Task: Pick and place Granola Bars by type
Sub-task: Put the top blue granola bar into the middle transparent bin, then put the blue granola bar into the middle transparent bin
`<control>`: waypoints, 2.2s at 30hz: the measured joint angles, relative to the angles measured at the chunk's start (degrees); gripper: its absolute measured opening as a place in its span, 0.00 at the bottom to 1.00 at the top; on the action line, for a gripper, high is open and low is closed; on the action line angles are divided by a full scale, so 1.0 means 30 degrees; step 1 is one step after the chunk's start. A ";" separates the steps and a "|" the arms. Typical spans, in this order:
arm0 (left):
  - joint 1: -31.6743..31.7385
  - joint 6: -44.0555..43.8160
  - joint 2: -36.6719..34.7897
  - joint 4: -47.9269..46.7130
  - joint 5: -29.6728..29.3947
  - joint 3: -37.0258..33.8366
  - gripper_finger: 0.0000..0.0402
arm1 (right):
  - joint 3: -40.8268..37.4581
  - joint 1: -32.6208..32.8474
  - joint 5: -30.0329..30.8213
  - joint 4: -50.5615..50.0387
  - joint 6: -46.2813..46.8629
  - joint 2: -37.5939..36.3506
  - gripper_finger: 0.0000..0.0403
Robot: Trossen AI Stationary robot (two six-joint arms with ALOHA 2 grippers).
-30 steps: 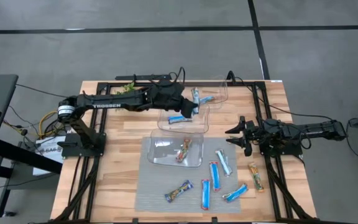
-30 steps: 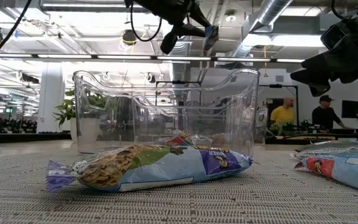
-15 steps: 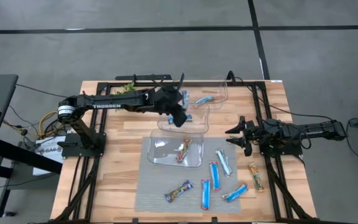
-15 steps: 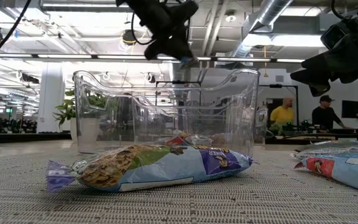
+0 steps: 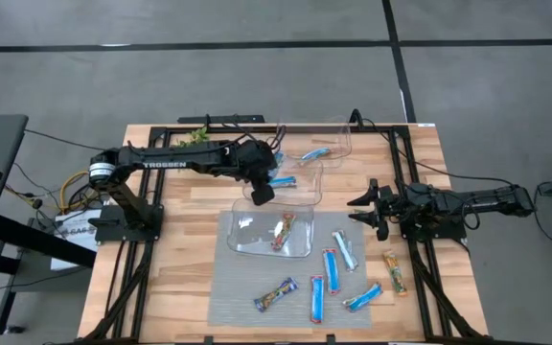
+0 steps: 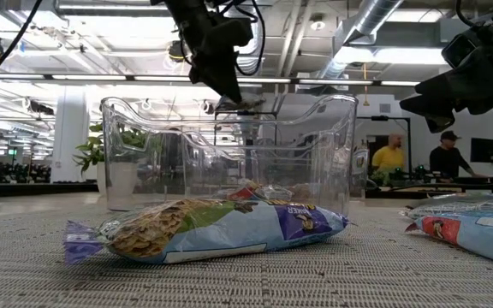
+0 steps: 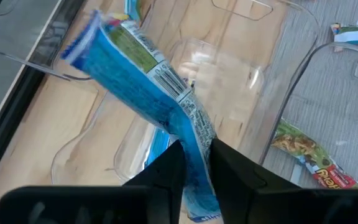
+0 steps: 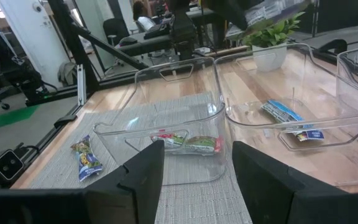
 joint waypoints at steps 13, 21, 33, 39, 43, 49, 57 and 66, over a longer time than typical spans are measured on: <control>-0.0210 -0.0239 0.0000 0.0169 -0.0474 0.0000 0.41 | 0.0004 -0.0002 0.0004 -0.0002 0.0000 -0.0001 0.46; -0.0807 -0.4192 0.0000 0.1881 0.1583 0.0000 0.41 | 0.0000 -0.0002 0.0000 -0.0003 0.0000 -0.0003 0.46; -0.1900 -1.6591 0.0000 1.0888 0.9097 0.0000 0.41 | 0.0000 -0.0003 0.0000 -0.0003 0.0000 0.0003 0.46; -0.2233 -1.7707 0.0000 1.3795 1.0496 0.0007 0.41 | 0.0004 -0.0003 0.0007 0.0001 0.0000 0.0000 0.46; -0.2479 -1.7743 0.0000 1.3783 1.0792 0.0007 0.41 | 0.0007 0.0004 0.0007 -0.0003 0.0000 0.0003 0.46; -0.3655 -1.7946 0.0000 1.3724 1.1012 0.0007 0.41 | 0.0006 -0.0002 0.0000 -0.0001 0.0000 0.0003 0.46; -0.7015 -1.7574 0.0000 1.3607 1.4455 0.0007 0.41 | 0.0007 0.0004 0.0000 0.0001 0.0000 -0.0004 0.46; -1.1305 -1.7726 0.0000 1.3614 1.4806 0.0007 0.41 | 0.0006 -0.0002 0.0001 -0.0003 0.0000 -0.0004 0.46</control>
